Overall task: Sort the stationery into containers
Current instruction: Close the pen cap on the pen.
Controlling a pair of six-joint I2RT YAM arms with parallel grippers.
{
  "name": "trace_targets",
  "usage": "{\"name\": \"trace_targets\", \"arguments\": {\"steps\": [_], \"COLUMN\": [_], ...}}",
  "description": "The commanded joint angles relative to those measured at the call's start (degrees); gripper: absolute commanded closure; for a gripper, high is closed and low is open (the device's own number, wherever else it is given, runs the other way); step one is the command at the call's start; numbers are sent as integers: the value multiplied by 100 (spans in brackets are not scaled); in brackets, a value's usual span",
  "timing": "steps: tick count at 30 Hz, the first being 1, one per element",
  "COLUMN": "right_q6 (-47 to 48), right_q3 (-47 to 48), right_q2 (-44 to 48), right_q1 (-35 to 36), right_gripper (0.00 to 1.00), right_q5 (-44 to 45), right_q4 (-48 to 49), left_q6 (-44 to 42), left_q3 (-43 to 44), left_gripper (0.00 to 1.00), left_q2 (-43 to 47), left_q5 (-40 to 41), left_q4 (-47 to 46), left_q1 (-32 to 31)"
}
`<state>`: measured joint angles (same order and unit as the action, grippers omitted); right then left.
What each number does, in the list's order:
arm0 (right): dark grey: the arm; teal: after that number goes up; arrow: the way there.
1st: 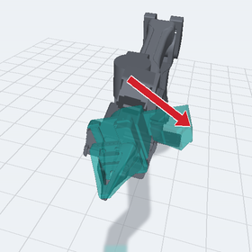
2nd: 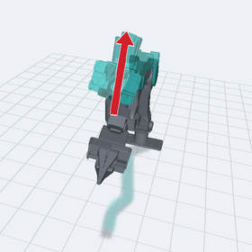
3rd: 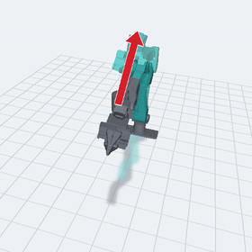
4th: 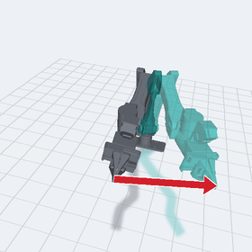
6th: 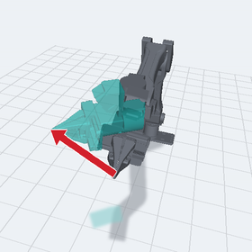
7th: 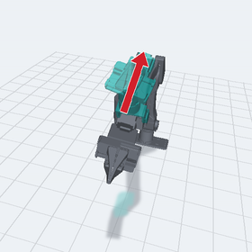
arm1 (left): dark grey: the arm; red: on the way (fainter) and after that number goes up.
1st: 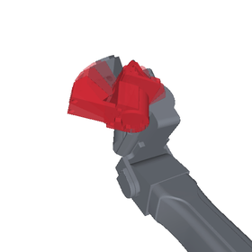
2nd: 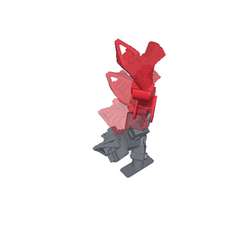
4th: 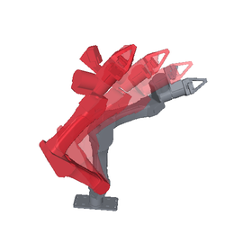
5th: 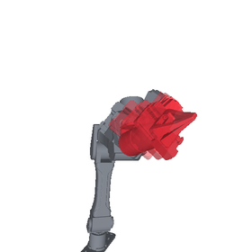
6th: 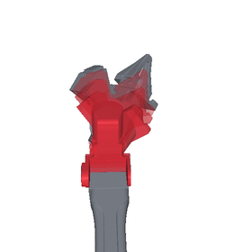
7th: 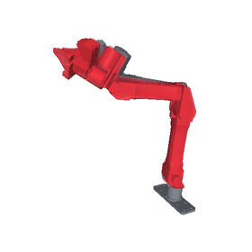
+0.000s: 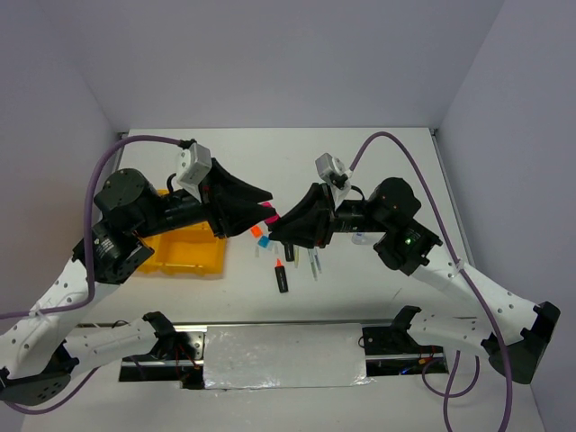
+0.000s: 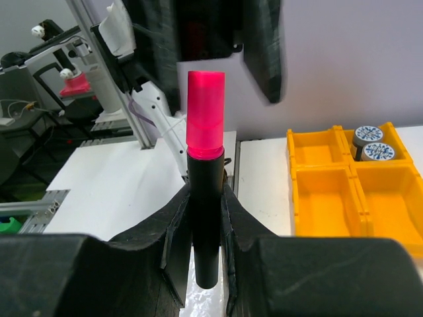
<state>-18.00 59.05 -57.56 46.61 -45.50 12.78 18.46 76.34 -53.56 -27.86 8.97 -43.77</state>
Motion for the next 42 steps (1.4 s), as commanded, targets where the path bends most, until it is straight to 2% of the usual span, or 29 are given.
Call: {"name": "trace_targets", "arguments": {"steps": [1, 3, 12, 15, 19, 24, 33, 38, 42], "right_q6": [24, 51, 218, 192, -19, 270, 437, 771, 851], "right_q3": [204, 221, 625, 766, 1046, 1626, 2268, 2787, 3015], "right_q2": [-1, -1, -124, -203, -378, -580, -958, -1222, -1336], "right_q1": [-29, -20, -38, -82, -213, -310, -337, -345, -381], "right_gripper": [100, 100, 100, 100, 100, 100, 100, 100, 100], "right_q5": [-100, -91, -47, -108, -635, -645, -452, -355, -355], "right_q4": [138, 85, -310, -197, 207, -362, -749, -1233, -1234], "left_q6": [17, 9, 78, 280, 325, 70, -18, 17, 184], "left_q3": [-84, -75, -276, -654, -918, -989, -1235, -1279, -1595], "left_gripper": [55, 68, 99, 100, 100, 100, 100, 100, 100], "left_q2": [-40, -84, -102, -6, 47, 74, -40, -181, -172], "left_q5": [-167, -194, -492, -816, -1292, -1635, -1152, -493, -335], "left_q4": [-299, -265, -53, -369, -572, -186, 342, 720, 580], "left_q1": [-18, -18, -18, -18, -18, -26, -141, -307, -404]}}
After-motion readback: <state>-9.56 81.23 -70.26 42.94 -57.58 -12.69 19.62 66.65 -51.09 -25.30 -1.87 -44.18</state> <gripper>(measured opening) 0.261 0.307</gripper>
